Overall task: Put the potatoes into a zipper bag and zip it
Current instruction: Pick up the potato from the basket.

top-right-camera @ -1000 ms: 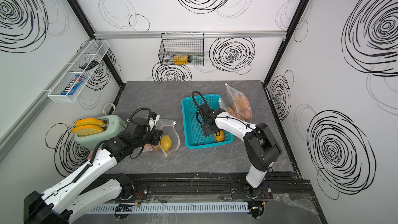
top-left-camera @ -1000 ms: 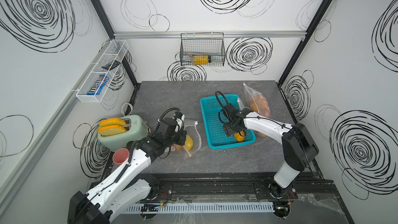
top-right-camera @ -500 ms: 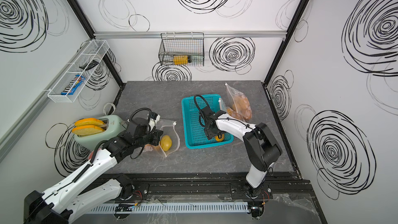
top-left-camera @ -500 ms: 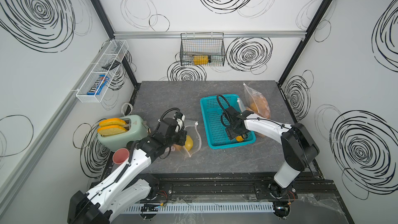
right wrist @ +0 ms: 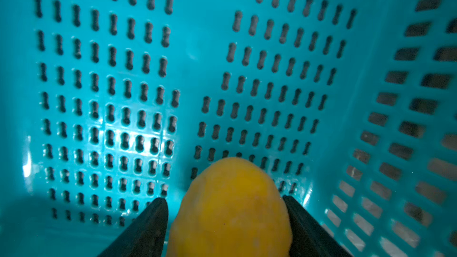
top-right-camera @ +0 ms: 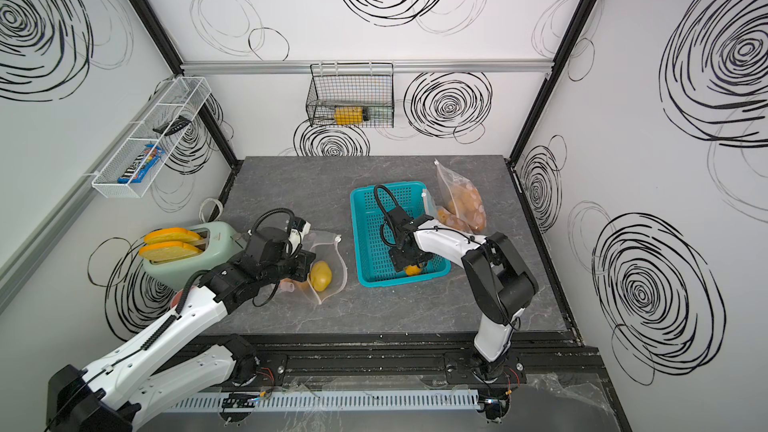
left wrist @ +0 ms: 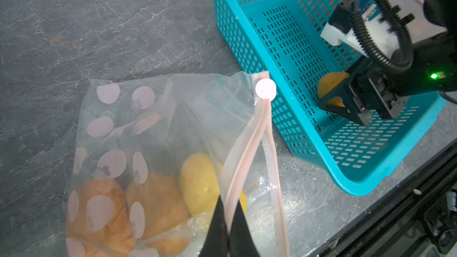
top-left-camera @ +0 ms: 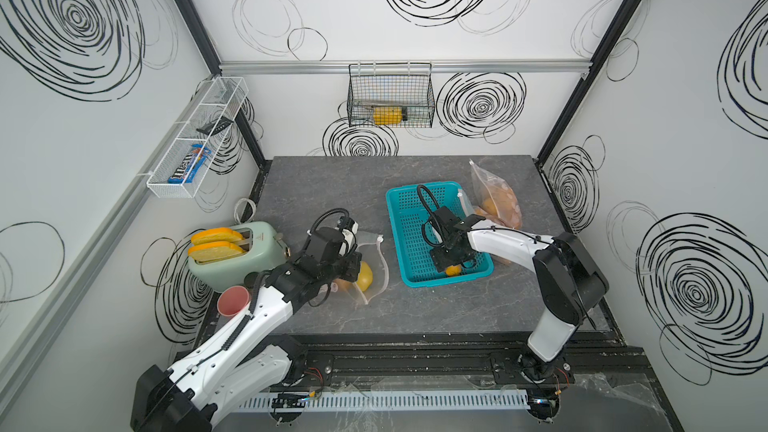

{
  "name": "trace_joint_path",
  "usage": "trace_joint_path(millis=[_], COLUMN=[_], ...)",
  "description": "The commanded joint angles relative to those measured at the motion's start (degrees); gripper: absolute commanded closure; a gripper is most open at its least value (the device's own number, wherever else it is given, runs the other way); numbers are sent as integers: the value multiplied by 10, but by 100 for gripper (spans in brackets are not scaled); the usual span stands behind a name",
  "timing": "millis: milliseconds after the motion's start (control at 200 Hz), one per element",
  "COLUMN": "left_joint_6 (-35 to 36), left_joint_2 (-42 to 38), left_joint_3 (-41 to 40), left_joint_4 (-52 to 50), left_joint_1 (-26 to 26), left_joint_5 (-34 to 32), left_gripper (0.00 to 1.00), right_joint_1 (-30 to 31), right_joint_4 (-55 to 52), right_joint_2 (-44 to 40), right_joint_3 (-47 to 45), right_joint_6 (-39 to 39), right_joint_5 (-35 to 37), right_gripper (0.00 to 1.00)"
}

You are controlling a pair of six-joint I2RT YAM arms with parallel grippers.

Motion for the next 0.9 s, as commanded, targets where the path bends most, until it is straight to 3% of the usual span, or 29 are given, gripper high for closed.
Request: trace_joint_path(millis=[0, 270, 580, 751, 896], left_joint_6=[-6, -7, -8, -8, -8], left_joint_2=[0, -1, -3, -2, -2], left_joint_3=[-3, -4, -3, -3, -3], left_joint_4=[20, 20, 18, 19, 18], left_joint_1=[-5, -5, -5, -4, -2], left_joint_5=[-4, -8, -12, -10, -9], left_gripper=[100, 100, 100, 100, 100], right_joint_1=[3, 18, 43, 76, 129], right_joint_4=[14, 19, 94, 285, 427], right_joint_2=[10, -11, -150, -244, -263], right_joint_3=[-7, 11, 15, -68, -129], right_joint_6=[3, 0, -10, -5, 37], right_joint_5=[-11, -29, -87, -213, -250], right_gripper=[24, 35, 42, 44, 44])
